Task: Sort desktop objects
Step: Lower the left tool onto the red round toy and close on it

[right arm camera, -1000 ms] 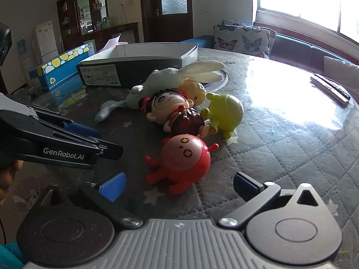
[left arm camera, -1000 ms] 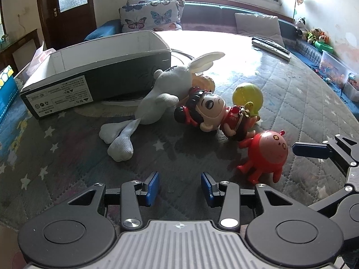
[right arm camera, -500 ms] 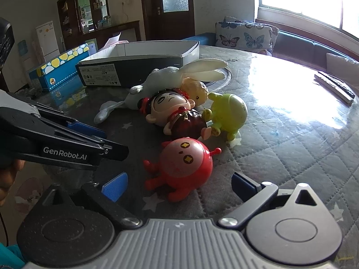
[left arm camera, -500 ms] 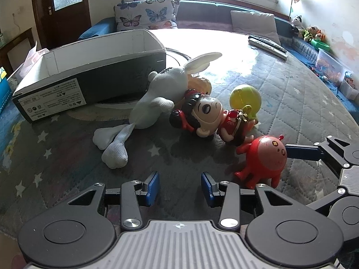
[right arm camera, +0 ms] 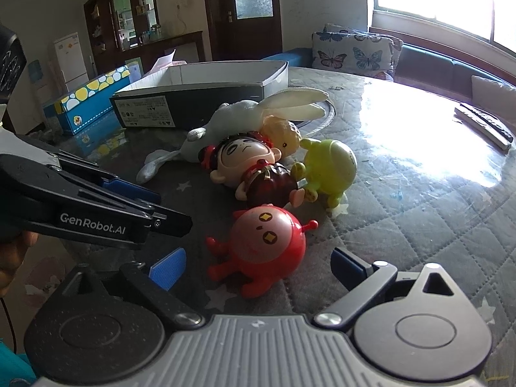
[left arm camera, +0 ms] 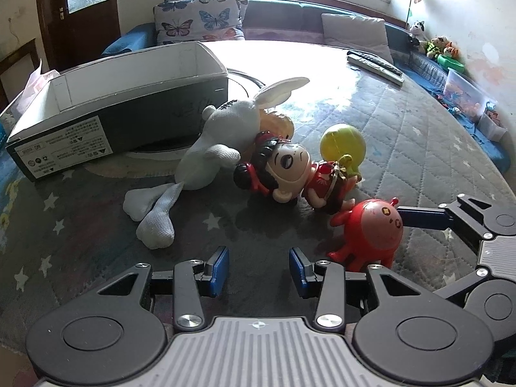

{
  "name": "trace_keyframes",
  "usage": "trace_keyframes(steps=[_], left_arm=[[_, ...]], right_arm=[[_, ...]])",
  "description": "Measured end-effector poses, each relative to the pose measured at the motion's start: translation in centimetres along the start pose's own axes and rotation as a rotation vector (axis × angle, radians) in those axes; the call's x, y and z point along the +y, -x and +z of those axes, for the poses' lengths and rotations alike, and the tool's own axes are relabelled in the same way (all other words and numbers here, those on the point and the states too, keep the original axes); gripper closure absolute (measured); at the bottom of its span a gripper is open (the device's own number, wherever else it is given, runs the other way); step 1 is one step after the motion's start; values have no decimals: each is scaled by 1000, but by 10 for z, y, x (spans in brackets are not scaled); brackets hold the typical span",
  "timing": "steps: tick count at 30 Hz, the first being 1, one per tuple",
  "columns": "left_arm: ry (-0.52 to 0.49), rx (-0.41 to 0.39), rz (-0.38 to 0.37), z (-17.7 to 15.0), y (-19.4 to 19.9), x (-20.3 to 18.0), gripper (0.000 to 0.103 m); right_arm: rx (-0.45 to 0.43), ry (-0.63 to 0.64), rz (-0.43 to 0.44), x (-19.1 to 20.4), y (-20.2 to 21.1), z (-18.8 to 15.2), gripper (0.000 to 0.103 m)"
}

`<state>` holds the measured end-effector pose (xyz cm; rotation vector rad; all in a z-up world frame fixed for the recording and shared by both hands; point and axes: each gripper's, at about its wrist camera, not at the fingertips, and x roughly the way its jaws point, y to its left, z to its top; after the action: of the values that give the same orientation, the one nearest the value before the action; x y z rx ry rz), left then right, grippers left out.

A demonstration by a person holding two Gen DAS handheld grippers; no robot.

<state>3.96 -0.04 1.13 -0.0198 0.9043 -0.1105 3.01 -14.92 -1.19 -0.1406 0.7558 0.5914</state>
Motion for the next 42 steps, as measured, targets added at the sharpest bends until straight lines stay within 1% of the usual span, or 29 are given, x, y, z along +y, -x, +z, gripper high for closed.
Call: trace_keyframes(steps=[2, 4, 9, 12, 17, 19, 20, 24, 27, 30, 33, 38, 42], left_arm=[[0, 2, -8, 1, 0, 1, 59], [0, 3, -20, 3, 1, 1, 59], [-18, -8, -67, 7, 7, -4, 59], [-38, -14, -93, 8, 10, -9, 59], [-73, -21, -152, 12, 16, -18, 59], [-82, -22, -183, 14, 17, -21, 59], [-85, -21, -199, 15, 18, -22, 59], [-87, -10, -263, 18, 16, -27, 59], [-86, 2, -273, 20, 13, -28, 59], [-84, 15, -279, 21, 9, -28, 59], [-69, 30, -295, 22, 5, -26, 59], [-36, 55, -347, 23, 1, -21, 60], [-27, 45, -371, 23, 3, -18, 60]], right_arm=[[2, 2, 2, 0, -1, 1, 6], [4, -2, 7, -2, -2, 2, 11], [8, -8, 13, -5, -1, 2, 14], [6, -17, 21, -8, 2, 1, 19], [6, -32, 34, -12, 6, 1, 28], [4, -40, 38, -15, 7, 1, 29], [4, -43, 40, -16, 8, 1, 34], [7, -67, 56, -20, 8, 1, 42], [9, -71, 62, -22, 9, 1, 45], [10, -68, 77, -22, 9, 1, 53], [12, -65, 86, -22, 9, 1, 54], [12, -54, 102, -19, 10, 2, 54], [9, -36, 96, -17, 14, 5, 54]])
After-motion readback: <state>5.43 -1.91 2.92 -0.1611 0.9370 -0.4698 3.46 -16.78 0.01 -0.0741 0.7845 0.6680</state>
